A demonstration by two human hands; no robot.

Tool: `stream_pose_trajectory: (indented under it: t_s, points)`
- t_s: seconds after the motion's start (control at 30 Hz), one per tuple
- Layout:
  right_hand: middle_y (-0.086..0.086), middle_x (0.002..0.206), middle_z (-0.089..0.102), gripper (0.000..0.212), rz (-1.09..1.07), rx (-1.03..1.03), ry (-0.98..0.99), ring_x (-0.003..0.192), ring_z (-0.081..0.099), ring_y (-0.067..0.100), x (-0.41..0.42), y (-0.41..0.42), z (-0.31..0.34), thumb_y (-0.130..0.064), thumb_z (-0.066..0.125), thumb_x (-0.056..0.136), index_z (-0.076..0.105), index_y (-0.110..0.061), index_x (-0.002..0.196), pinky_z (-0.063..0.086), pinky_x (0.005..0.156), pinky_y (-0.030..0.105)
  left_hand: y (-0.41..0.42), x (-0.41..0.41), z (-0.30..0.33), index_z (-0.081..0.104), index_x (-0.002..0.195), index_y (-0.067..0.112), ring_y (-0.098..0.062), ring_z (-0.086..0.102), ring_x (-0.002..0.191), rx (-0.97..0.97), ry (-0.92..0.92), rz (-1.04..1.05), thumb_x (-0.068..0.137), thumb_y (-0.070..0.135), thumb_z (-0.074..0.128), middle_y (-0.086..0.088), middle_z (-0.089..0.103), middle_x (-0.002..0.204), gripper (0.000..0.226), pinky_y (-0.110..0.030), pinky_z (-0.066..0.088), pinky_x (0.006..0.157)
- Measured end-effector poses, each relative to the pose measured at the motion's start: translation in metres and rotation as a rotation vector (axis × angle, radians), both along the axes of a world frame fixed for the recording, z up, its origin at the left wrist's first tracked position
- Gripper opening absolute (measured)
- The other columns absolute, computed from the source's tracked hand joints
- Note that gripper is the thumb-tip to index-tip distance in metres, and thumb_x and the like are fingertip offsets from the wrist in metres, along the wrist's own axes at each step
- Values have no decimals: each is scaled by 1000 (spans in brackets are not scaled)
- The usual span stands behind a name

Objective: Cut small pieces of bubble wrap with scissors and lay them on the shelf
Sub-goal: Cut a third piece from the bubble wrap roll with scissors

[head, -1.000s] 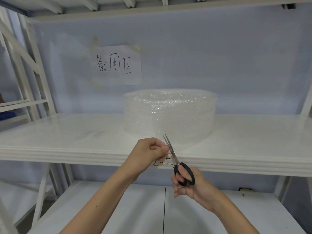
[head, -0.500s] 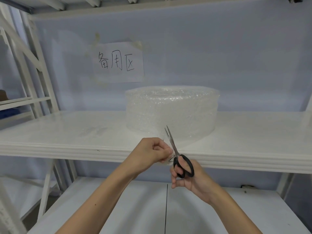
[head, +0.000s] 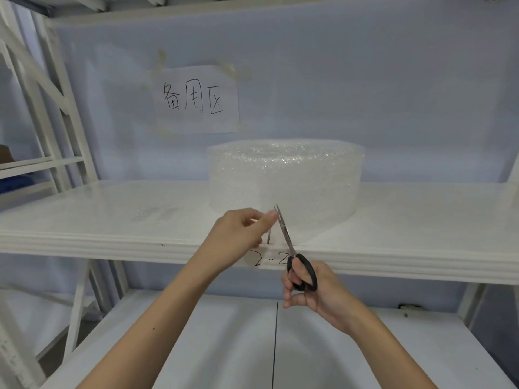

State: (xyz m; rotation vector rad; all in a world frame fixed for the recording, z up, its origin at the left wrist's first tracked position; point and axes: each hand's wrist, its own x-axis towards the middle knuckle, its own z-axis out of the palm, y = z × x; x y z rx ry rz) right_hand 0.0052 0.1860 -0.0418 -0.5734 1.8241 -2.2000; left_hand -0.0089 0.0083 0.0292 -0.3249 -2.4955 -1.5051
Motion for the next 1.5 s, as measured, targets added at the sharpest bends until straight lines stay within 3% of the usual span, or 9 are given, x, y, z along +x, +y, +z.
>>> stream_pose_trajectory:
  t_s: [0.13, 0.3, 0.43, 0.8, 0.97, 1.07, 1.2, 1.33, 1.5]
  points:
    - [4, 65, 49, 44, 0, 22, 11, 58, 54, 19, 1, 4, 1, -39, 56, 88, 59, -18, 49, 54, 61, 33, 12, -2, 5, 71, 84, 15, -21, 71, 74, -28, 49, -26, 89, 42, 63, -2, 76, 82, 29, -43, 58, 83]
    - [5, 64, 49, 39, -2, 28, -2, 58, 54, 21, -2, 10, 2, -39, 55, 84, 49, -12, 57, 55, 60, 35, 18, -5, 2, 68, 84, 8, -7, 62, 61, 82, 7, -118, 95, 23, 61, 4, 72, 69, 20, -29, 57, 70]
    - [6, 66, 48, 39, 14, 70, 11, 60, 54, 22, -3, 14, 5, -40, 55, 84, 45, -11, 59, 55, 63, 37, 17, -5, -2, 65, 79, 8, -9, 59, 61, 111, 2, -167, 96, 17, 59, 1, 64, 67, 20, -22, 53, 65]
    - [7, 65, 49, 44, 6, 88, 65, 52, 54, 19, -6, 9, 19, -44, 59, 86, 48, -11, 59, 54, 52, 32, 15, 0, 5, 65, 78, 9, -6, 59, 58, 146, -34, -270, 97, 11, 58, 0, 66, 67, 20, -17, 52, 62]
    - [1, 62, 50, 43, 32, 97, 54, 49, 53, 18, -8, 9, 29, -45, 55, 85, 45, -7, 69, 54, 48, 31, 12, 4, 8, 65, 83, 6, -7, 59, 60, 92, -58, -329, 97, 11, 57, -3, 66, 69, 17, -18, 52, 62]
    - [2, 62, 51, 46, 24, 123, 64, 45, 52, 16, -6, 10, 33, -45, 60, 87, 47, -9, 62, 53, 44, 28, 9, 4, 11, 65, 82, 7, -8, 60, 61, 64, -88, -337, 97, 13, 58, -3, 66, 70, 17, -19, 52, 64]
    - [4, 64, 51, 41, 17, 124, 66, 42, 52, 16, -6, 11, 31, -44, 61, 82, 50, -14, 56, 51, 42, 27, 4, 4, 18, 73, 89, 10, -8, 65, 72, -6, -106, -315, 94, 32, 62, 0, 71, 81, 25, -22, 56, 73]
    - [2, 64, 50, 39, 23, 121, 60, 43, 52, 16, -7, 10, 31, -43, 58, 82, 49, -15, 57, 51, 42, 27, 4, 2, 21, 75, 88, 13, -10, 68, 74, 21, -17, -123, 89, 57, 57, -2, 76, 85, 47, -29, 59, 79]
    - [2, 65, 50, 40, 26, 113, 54, 43, 52, 16, -6, 9, 31, -45, 59, 81, 46, -12, 61, 52, 42, 27, 10, -1, 19, 68, 79, 10, -10, 60, 62, 104, 137, -71, 97, 26, 57, 1, 68, 70, 26, -26, 54, 66]
